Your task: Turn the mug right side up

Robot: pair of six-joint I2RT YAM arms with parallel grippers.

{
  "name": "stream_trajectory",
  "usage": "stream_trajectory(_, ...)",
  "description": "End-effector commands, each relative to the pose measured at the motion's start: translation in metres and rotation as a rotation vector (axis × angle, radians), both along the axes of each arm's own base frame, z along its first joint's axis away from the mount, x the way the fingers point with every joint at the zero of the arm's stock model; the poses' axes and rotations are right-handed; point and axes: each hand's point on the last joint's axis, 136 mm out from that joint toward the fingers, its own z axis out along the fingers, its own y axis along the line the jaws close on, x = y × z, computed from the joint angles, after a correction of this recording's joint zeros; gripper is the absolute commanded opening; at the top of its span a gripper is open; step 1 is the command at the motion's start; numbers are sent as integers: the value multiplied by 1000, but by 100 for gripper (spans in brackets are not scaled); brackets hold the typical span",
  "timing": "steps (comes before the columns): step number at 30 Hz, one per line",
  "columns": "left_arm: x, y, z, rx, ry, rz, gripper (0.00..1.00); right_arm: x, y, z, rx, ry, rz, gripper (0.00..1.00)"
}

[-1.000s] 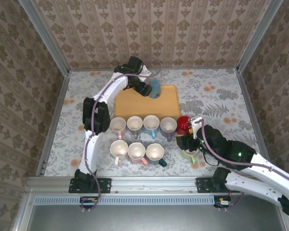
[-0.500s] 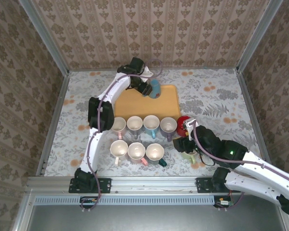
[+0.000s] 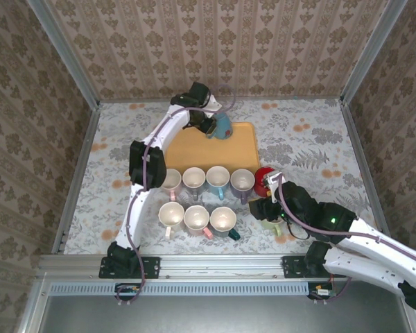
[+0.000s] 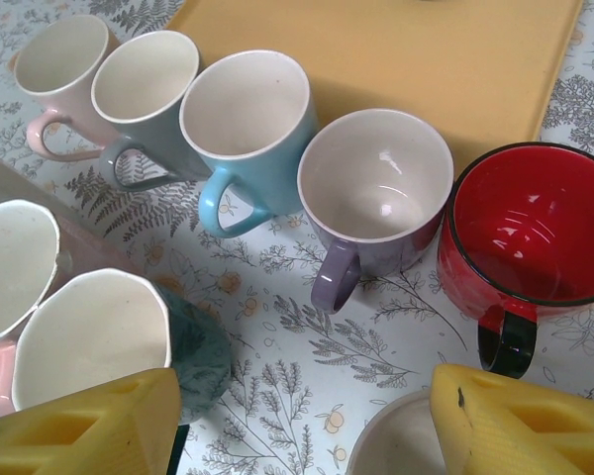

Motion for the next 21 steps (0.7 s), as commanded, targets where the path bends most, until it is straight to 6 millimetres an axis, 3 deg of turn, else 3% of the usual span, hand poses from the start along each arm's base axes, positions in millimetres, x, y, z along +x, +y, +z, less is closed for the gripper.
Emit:
stream_trajectory(1, 2, 9, -16, 73, 2, 28, 3, -1, -2, -3, 21, 11, -15, 68)
stream_trajectory(5, -1, 4, 1, 46, -20, 36, 0, -1, -6, -2, 19, 1, -29, 68)
stream_trajectory(8, -4, 1, 27, -28, -42, 65, 0, -1, -9, 4, 22, -9, -38, 68)
stream_trajectory(12, -6, 1, 85, -275, -71, 149, 0, 0, -13, 12, 25, -27, -54, 68)
stream_trajectory(16, -2, 26, 145, -611, -68, 291, 0, 2, -14, 24, 40, -47, -65, 68)
stream_trajectory(21, -26, 45, 196, -906, -56, 383, 0, 6, -10, 43, 84, -71, -76, 68)
